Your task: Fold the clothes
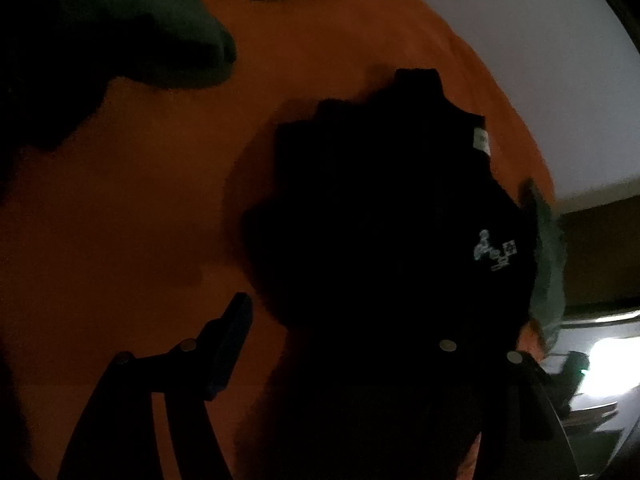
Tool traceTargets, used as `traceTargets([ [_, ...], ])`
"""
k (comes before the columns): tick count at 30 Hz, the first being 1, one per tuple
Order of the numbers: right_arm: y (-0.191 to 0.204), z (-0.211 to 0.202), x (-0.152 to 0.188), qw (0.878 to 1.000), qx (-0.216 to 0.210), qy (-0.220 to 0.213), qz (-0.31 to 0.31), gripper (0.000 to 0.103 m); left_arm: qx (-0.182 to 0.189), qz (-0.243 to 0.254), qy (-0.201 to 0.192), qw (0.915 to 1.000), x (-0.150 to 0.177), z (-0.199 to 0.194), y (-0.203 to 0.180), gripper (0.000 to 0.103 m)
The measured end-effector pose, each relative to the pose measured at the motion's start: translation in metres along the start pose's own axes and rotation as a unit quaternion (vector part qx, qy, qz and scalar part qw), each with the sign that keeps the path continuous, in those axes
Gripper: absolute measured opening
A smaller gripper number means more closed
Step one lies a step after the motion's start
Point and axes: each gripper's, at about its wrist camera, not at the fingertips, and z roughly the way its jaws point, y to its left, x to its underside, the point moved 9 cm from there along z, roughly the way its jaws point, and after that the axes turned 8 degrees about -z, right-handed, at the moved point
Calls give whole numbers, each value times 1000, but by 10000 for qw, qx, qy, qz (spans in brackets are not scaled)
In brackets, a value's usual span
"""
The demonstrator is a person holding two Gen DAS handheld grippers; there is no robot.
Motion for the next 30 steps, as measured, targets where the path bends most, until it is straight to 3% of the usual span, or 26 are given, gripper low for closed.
traceTargets([
  [4,2,18,-7,9950,-648,-28,754,37,171,-238,190,9994,10,6,1,69],
  [11,11,40,-11,9851,-1086,19,1330,37,434,-608,433,9963,21,14,10,69],
  [14,5,39,-22,9731,-1433,-177,1795,37,450,-707,470,9954,22,17,14,69],
  [15,2,38,-29,9722,-1437,-264,1832,33,456,-733,485,9951,22,18,15,69],
  [16,-1,36,-35,9751,-1314,-352,1750,13,466,-768,505,9947,23,19,16,69],
  [17,-4,34,-41,9780,-1182,-439,1660,1,476,-804,525,9942,23,20,17,69],
  [20,-12,10,-73,9866,-609,-907,1215,2,568,-944,588,9922,24,24,19,69],
  [24,-13,-49,-136,9817,-50,-1813,577,2,697,-1050,652,9899,24,26,17,69],
  [27,-20,-79,-188,9769,360,-2103,149,2,697,-1049,651,9899,24,26,18,69],
  [30,-37,-83,-225,9725,954,-2121,-99,1,713,-1085,612,9897,21,24,20,69],
])
